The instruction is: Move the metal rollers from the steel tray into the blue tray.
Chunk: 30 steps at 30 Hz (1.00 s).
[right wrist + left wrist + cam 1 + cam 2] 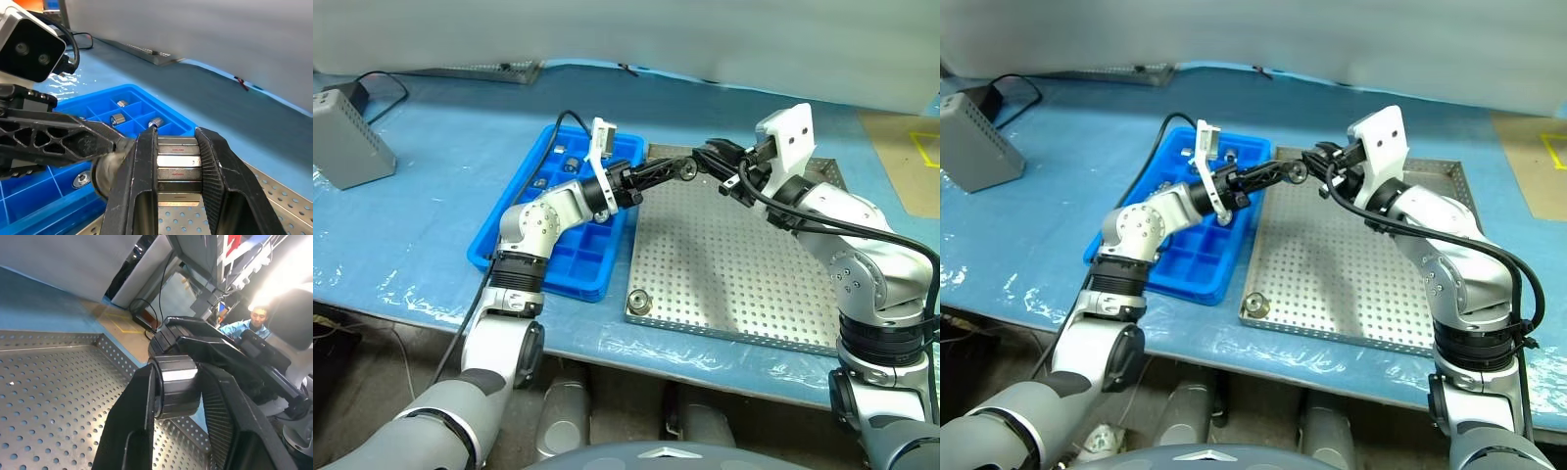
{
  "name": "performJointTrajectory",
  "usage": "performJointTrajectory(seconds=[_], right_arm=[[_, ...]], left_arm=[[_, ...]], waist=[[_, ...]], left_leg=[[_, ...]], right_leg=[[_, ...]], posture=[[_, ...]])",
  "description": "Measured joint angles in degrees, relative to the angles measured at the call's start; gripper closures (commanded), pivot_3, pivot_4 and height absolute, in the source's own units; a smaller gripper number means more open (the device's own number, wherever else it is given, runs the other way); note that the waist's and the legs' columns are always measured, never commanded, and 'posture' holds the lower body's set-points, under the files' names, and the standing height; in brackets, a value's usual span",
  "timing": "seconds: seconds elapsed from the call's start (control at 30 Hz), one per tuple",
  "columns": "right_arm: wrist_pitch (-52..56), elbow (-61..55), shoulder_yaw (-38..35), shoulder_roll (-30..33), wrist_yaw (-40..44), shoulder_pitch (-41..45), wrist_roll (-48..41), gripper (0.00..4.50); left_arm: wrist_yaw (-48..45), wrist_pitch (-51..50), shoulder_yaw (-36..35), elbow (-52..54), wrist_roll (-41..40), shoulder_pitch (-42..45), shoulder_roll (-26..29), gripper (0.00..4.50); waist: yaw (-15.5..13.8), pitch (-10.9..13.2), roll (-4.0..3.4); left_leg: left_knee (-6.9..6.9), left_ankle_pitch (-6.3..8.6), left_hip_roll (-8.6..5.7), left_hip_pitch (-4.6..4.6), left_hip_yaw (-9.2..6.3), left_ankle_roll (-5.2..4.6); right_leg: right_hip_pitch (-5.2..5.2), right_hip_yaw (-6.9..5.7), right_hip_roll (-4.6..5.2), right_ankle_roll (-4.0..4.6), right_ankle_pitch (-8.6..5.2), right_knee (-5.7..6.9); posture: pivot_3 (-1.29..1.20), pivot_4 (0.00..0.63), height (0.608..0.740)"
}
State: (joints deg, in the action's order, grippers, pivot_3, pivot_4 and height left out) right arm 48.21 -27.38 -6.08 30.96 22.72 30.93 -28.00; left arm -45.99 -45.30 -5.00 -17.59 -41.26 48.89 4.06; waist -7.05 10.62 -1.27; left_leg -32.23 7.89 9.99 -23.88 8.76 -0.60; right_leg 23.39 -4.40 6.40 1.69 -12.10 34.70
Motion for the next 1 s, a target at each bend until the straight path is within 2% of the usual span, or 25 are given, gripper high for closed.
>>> performJointTrajectory(seconds=[0.43, 0.77, 1.0], right_arm=[[-0.2, 0.1, 0.2, -0.1, -0.1, 0.0, 0.2, 3.77], [-6.6, 10.5, -0.5, 0.6, -6.0, 1.4, 10.0, 3.77], [-6.8, 10.5, -1.1, -1.8, -6.0, 2.4, 9.5, 3.77]], left_arm=[[0.0, 0.0, 0.0, 0.1, 0.0, 0.0, 0.6, 3.07], [1.3, 0.1, -0.3, 0.4, 0.1, -0.1, 3.6, 3.07], [1.3, 0.5, 0.3, 0.4, 0.4, -0.1, 2.4, 3.07]], waist=[[0.0, 0.0, 0.0], [0.0, 0.0, 0.0], [0.0, 0.0, 0.0]], left_leg=[[0.0, 0.0, 0.0, 0.0, 0.0, 0.0], [0.03, -0.1, -0.02, -0.01, 0.0, 0.17], [0.04, -0.02, -0.01, -0.03, 0.0, 0.04]], right_leg=[[0.0, 0.0, 0.0, 0.0, 0.0, 0.0], [0.02, 0.0, 0.0, 0.0, 0.0, 0.0], [0.03, 0.0, 0.0, 0.0, 0.0, -0.02]], posture=[[0.03, 0.15, 0.74], [0.05, 0.15, 0.74], [0.03, 0.15, 0.74]])
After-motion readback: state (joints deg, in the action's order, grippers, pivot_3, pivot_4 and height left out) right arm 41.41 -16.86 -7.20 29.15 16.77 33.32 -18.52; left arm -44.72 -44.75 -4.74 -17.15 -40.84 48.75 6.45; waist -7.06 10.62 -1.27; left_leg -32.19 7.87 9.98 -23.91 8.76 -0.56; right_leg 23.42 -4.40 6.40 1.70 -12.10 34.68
